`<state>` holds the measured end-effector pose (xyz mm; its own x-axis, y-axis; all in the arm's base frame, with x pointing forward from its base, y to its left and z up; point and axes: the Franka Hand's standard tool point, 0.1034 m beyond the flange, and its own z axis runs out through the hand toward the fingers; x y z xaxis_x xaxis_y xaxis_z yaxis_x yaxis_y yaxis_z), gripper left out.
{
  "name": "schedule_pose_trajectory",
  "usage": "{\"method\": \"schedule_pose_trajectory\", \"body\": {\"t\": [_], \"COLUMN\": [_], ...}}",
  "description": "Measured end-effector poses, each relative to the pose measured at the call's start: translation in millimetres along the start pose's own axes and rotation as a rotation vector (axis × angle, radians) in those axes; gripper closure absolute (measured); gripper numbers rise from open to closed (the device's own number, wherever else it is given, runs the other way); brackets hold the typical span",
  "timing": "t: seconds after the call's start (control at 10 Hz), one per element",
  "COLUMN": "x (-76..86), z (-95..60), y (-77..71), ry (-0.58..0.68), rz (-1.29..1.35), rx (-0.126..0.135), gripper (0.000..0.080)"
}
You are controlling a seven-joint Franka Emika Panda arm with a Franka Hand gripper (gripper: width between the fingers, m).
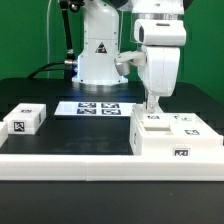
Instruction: Assemble cabinet
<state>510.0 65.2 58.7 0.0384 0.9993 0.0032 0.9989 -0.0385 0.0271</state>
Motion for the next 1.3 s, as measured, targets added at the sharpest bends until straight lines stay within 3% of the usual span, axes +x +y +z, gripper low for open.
{"method": "schedule_pose_trajectory", "body": {"t": [0.5, 1.0, 1.3], "x": [-1.9, 0.6, 0.6], "z": [0.1, 0.4, 0.8], "y": [4.7, 42.1, 54.8], "ry": [0.002, -0.002, 0.003], "rz": [-0.037, -0.031, -0.025], "rx": [-0.003, 0.004, -0.007], "gripper": [0.0729, 0.0729, 0.0729]}}
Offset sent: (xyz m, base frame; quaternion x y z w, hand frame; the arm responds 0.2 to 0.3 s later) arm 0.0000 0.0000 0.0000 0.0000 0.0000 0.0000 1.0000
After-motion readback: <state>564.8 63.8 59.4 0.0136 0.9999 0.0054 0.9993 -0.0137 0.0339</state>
